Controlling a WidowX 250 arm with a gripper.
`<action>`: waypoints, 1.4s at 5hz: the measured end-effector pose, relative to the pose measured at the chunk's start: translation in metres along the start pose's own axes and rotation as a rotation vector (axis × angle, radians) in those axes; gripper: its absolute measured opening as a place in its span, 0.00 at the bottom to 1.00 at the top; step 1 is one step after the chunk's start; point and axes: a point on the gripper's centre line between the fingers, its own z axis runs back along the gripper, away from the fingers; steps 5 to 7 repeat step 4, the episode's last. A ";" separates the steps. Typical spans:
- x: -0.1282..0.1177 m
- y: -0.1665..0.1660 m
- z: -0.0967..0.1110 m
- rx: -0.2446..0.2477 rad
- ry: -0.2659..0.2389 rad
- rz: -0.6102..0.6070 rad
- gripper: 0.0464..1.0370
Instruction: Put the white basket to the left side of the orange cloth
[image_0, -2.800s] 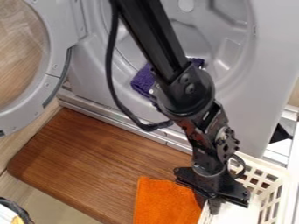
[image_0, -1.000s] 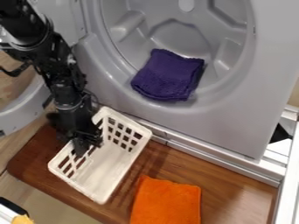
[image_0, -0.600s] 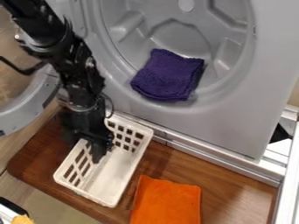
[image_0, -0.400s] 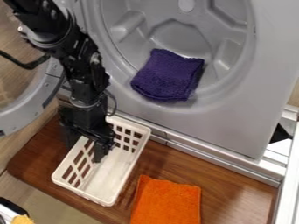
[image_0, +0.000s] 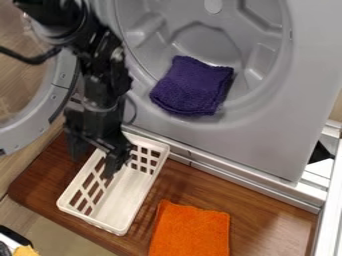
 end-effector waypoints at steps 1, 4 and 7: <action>0.001 -0.004 0.030 0.005 -0.068 -0.013 0.96; 0.001 -0.010 0.049 0.008 -0.114 -0.019 0.96; 0.001 -0.010 0.049 0.008 -0.114 -0.019 0.96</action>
